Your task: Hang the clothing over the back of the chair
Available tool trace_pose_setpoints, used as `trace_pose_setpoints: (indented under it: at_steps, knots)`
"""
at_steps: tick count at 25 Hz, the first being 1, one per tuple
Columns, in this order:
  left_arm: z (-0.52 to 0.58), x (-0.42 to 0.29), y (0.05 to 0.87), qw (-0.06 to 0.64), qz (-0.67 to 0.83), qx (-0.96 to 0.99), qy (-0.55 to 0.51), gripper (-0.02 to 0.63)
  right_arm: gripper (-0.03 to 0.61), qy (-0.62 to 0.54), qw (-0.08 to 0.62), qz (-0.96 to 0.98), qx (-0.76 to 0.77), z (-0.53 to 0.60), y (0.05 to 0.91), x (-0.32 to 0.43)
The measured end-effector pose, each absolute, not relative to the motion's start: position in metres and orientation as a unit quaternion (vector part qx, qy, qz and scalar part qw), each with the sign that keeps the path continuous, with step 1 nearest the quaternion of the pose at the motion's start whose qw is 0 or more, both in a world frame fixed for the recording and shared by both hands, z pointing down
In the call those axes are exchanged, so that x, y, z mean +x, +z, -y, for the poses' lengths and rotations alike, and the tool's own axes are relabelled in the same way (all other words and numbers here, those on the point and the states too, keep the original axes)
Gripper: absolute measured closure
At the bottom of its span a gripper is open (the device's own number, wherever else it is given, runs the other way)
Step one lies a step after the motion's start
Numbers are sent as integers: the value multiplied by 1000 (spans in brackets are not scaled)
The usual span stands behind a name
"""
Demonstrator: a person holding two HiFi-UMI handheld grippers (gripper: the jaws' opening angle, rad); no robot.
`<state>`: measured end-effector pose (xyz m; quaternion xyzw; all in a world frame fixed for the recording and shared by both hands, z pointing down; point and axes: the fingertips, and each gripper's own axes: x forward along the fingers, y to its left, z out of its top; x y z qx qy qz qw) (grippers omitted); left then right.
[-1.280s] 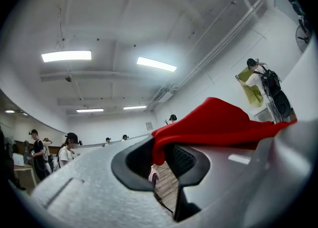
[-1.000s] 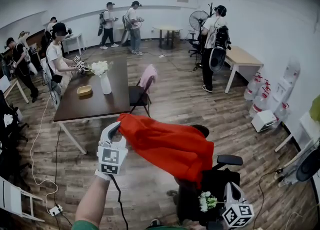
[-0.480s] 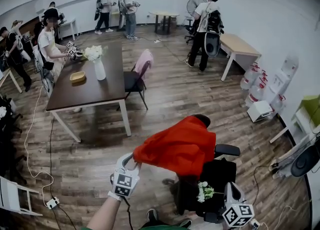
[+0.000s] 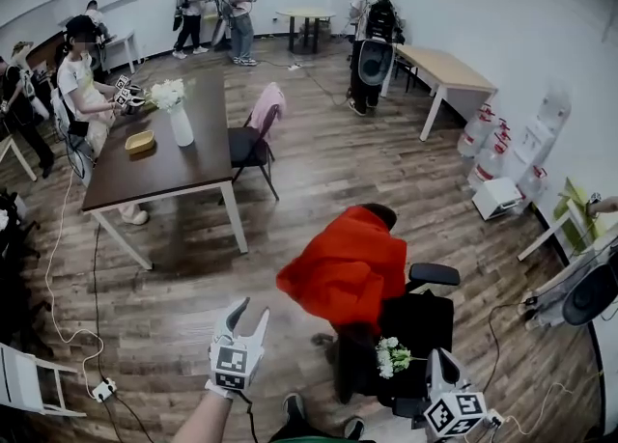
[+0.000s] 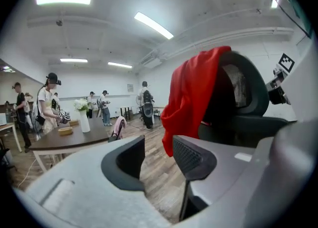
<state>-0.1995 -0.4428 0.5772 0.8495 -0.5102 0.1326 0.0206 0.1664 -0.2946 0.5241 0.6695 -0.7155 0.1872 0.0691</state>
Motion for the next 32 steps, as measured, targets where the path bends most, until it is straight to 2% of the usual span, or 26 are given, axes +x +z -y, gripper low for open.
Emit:
trace_pose_setpoints:
  at_steps: [5, 9, 20, 32]
  knots:
    - [416, -202, 509, -8, 551, 832, 67, 517, 584, 133, 45, 759, 635, 295, 494, 162]
    - [381, -178, 467, -23, 567, 823, 33, 557, 584, 85, 23, 787, 610, 283, 469, 169]
    - [289, -80, 450, -37, 580, 812, 46, 561, 584, 46, -14, 820, 571, 215, 455, 238]
    - [236, -5, 425, -56, 579, 813, 25, 561, 584, 10, -16, 830, 558, 169, 443, 295]
